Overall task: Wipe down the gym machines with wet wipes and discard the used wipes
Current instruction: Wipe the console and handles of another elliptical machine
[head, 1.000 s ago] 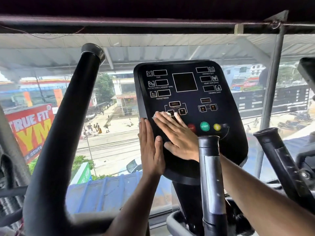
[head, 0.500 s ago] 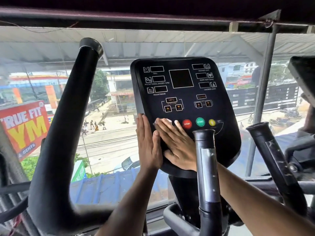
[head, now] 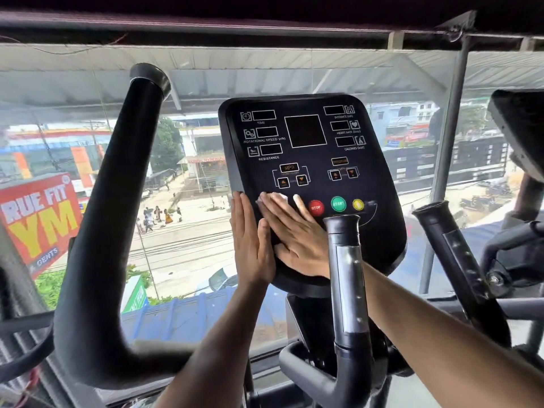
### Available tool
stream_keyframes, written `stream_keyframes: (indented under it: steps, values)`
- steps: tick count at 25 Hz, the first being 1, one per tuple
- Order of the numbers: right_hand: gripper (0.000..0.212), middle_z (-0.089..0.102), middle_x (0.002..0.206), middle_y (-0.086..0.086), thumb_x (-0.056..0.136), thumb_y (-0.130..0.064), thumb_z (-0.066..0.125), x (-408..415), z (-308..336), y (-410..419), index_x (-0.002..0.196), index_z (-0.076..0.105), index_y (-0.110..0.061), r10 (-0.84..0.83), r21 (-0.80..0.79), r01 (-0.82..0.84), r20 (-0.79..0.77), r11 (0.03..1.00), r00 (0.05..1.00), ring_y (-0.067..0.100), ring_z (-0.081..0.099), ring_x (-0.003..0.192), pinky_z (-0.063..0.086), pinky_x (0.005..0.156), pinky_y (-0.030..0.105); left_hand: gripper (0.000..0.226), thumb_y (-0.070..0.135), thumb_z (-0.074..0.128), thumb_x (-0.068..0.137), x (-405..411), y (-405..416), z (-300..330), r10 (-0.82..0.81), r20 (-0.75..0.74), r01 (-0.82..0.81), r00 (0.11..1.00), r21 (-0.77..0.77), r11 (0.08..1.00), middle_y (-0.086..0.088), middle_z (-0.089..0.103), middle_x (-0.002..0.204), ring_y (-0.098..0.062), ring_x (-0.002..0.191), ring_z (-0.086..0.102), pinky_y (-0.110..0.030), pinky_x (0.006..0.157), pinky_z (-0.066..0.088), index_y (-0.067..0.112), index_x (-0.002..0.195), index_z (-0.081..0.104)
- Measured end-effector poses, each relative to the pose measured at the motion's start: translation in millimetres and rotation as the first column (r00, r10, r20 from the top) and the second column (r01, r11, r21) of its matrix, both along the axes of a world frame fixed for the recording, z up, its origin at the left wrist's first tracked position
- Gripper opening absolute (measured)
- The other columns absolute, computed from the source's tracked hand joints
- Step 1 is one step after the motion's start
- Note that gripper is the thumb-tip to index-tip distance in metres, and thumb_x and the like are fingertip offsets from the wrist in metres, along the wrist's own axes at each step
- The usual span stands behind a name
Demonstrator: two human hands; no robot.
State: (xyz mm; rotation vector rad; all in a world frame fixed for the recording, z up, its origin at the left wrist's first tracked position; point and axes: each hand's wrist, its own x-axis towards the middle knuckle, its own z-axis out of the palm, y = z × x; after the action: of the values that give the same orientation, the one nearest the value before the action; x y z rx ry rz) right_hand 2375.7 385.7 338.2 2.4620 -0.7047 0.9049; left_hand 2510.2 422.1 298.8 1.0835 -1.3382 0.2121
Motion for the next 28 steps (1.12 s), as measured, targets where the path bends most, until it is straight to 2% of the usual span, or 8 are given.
stream_keyframes:
  steps: [3, 7, 12, 16, 19, 24, 26, 28]
  values:
    - [0.079, 0.007, 0.171, 0.003, 0.092, -0.034, 0.037, -41, -41, -3, 0.164, 0.011, -0.015, 0.014, -0.081, -0.024, -0.114, 0.996, 0.993, 0.019, 0.003, 0.158, -0.001, 0.128, 0.049, 0.076, 0.057, 0.012, 0.109, -2, 0, 1, 0.015, 0.002, -0.015, 1.0, 0.022, 1.0, -0.004, 0.005, 0.174, -0.016, 0.161, -0.002, -0.043, 0.131, 0.007, 0.006, 0.165, 0.013]
    - [0.073, 0.024, 0.157, -0.013, 0.085, -0.047, 0.032, -90, -45, 9, 0.143, -0.004, -0.072, -0.078, 0.105, 0.073, 0.047, 0.992, 0.996, -0.027, 0.031, 0.131, 0.017, 0.126, 0.053, 0.074, 0.056, 0.012, 0.109, -2, 1, 3, 0.06, 0.027, -0.061, 0.998, 0.045, 0.997, -0.003, 0.003, 0.175, -0.016, 0.161, -0.002, -0.047, 0.13, 0.008, 0.008, 0.165, 0.011]
    - [0.077, 0.025, 0.168, 0.007, 0.093, -0.05, 0.036, -50, 7, -22, 0.161, 0.027, -0.014, -0.319, 0.113, 0.304, 0.144, 0.946, 0.937, 0.024, 0.026, 0.154, 0.021, 0.121, 0.058, 0.079, 0.061, 0.012, 0.107, -2, 4, 4, 0.091, 0.047, -0.094, 0.995, 0.071, 0.993, -0.002, 0.004, 0.175, -0.013, 0.161, -0.003, -0.049, 0.13, 0.008, 0.009, 0.166, 0.01]
    - [0.084, 0.007, 0.171, 0.009, 0.09, -0.042, 0.046, -19, -13, 2, 0.162, 0.018, -0.009, -0.315, -0.084, 0.321, 0.076, 0.943, 0.946, 0.027, 0.012, 0.157, 0.014, 0.125, 0.055, 0.085, 0.069, 0.008, 0.103, -4, 6, 5, 0.163, 0.081, -0.172, 0.983, 0.118, 0.978, 0.001, 0.005, 0.175, -0.009, 0.16, -0.003, -0.05, 0.129, -0.001, 0.014, 0.166, 0.01]
    - [0.082, -0.013, 0.17, 0.012, 0.099, -0.038, 0.051, -55, -19, 14, 0.162, 0.01, -0.005, -0.371, -0.125, 0.433, 0.342, 0.893, 0.863, 0.024, 0.006, 0.158, 0.021, 0.12, 0.029, 0.086, 0.07, 0.009, 0.102, -5, 7, 6, 0.209, 0.126, -0.226, 0.97, 0.14, 0.964, 0.001, 0.003, 0.175, -0.011, 0.16, -0.005, -0.052, 0.129, -0.004, 0.013, 0.167, 0.008]
    - [0.085, 0.029, 0.166, 0.007, 0.088, -0.053, 0.054, -23, 6, -27, 0.159, 0.033, -0.012, -0.451, 0.169, 0.43, 0.118, 0.887, 0.885, 0.025, 0.028, 0.153, 0.0, 0.126, 0.048, 0.084, 0.068, 0.013, 0.103, -3, 8, 5, 0.191, 0.119, -0.207, 0.974, 0.135, 0.969, 0.001, 0.001, 0.175, -0.01, 0.16, -0.006, -0.056, 0.128, 0.003, 0.014, 0.167, 0.007]
    - [0.091, 0.021, 0.168, 0.009, 0.083, -0.045, 0.058, -25, 12, 0, 0.16, 0.026, -0.008, -0.36, 0.045, 0.359, 0.205, 0.932, 0.91, 0.022, 0.019, 0.156, -0.008, 0.127, 0.034, 0.081, 0.065, 0.015, 0.104, -3, 7, 5, 0.177, 0.115, -0.191, 0.977, 0.127, 0.973, 0.001, 0.001, 0.175, -0.011, 0.16, -0.005, -0.055, 0.128, 0.004, 0.014, 0.167, 0.007]
    - [0.1, 0.001, 0.171, 0.01, 0.077, -0.029, 0.055, -49, 9, 24, 0.16, 0.005, -0.004, -0.266, -0.031, 0.295, 0.348, 0.955, 0.899, 0.014, 0.001, 0.157, 0.012, 0.116, 0.005, 0.074, 0.054, 0.021, 0.107, -3, 5, 4, 0.178, 0.11, -0.191, 0.978, 0.119, 0.974, 0.001, 0.002, 0.175, -0.011, 0.16, -0.004, -0.056, 0.128, 0.007, 0.014, 0.167, 0.008]
